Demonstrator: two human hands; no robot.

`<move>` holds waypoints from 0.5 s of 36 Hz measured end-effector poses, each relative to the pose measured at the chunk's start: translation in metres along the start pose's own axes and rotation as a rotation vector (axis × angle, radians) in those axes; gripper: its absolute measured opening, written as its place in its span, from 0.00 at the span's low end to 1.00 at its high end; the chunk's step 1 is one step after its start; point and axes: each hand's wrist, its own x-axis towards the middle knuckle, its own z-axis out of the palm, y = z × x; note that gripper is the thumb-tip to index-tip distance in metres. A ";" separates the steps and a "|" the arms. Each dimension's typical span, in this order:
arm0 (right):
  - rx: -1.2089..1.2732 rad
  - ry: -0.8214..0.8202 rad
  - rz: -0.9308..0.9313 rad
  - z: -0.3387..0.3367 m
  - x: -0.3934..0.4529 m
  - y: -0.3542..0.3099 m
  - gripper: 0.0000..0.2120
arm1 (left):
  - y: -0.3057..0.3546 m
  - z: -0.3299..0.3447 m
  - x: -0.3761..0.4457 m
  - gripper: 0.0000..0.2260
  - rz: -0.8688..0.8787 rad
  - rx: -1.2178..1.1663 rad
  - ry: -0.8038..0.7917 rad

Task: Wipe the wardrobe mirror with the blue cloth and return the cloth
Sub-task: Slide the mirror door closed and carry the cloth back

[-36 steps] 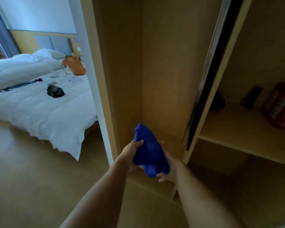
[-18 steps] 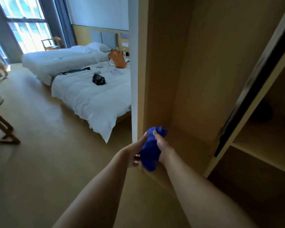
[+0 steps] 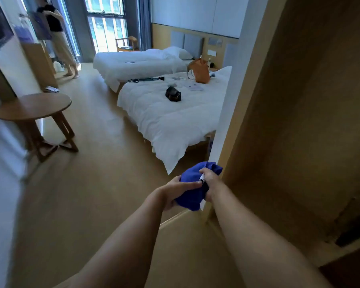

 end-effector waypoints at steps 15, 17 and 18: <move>-1.493 0.112 -0.504 0.123 0.087 -0.017 0.51 | 0.034 -0.156 0.050 0.26 0.109 0.854 0.492; -1.821 -0.062 -0.562 0.141 0.099 -0.017 0.51 | 0.039 -0.176 0.053 0.26 0.118 0.963 0.526; -1.932 -0.116 -0.592 0.151 0.105 -0.016 0.51 | 0.041 -0.184 0.054 0.26 0.123 0.975 0.533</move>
